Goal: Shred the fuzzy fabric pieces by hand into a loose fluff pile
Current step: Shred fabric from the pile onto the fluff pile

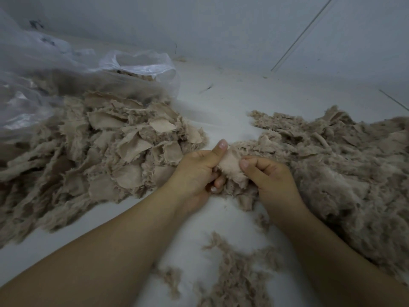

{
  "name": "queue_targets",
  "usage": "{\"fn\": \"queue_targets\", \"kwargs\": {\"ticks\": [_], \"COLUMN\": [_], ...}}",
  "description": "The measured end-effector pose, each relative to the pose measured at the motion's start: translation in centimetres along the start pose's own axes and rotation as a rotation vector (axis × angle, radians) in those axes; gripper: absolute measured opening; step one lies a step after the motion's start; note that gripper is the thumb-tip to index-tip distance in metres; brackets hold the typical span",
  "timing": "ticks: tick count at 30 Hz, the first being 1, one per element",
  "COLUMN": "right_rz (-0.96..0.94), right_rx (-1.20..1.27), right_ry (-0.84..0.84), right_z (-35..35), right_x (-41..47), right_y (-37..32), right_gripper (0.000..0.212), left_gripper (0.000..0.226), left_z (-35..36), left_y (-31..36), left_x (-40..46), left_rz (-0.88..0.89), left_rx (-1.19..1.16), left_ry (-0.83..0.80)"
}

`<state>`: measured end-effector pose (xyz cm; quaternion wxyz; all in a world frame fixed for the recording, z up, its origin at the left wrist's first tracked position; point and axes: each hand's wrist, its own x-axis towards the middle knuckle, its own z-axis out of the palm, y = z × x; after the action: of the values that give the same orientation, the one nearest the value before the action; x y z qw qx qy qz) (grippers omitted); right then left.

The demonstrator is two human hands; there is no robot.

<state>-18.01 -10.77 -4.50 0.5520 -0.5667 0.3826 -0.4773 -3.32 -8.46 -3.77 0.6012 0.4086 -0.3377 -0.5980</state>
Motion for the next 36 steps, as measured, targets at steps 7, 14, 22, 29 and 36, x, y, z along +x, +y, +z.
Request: {"fn": "queue_targets", "kwargs": {"ticks": [7, 14, 22, 29, 36], "right_rz": [-0.031, -0.045, -0.11, -0.087, -0.102], "right_rx": [-0.019, -0.025, -0.04, 0.041, 0.015], "right_ry": [0.07, 0.086, 0.107, 0.081, 0.148], "right_z": [0.1, 0.0, 0.0, 0.1, -0.1], "right_x": [-0.1, 0.0, -0.2, -0.4, 0.0], "right_y": [0.0, 0.2, 0.0, -0.3, 0.3], "right_gripper": [0.026, 0.028, 0.021, 0.028, 0.019], "left_gripper": [0.05, 0.028, 0.038, 0.012, 0.013], "left_z": [-0.1, 0.2, 0.3, 0.1, -0.3], "left_y": [0.0, -0.6, -0.1, 0.2, 0.7], "left_x": [0.1, -0.3, -0.5, -0.6, -0.4], "left_rz": [-0.028, 0.015, -0.001, -0.091, -0.145], "left_rx": [0.011, 0.139, 0.227, 0.41, 0.318], "left_ry": [0.046, 0.011, -0.072, -0.123, -0.191]}}
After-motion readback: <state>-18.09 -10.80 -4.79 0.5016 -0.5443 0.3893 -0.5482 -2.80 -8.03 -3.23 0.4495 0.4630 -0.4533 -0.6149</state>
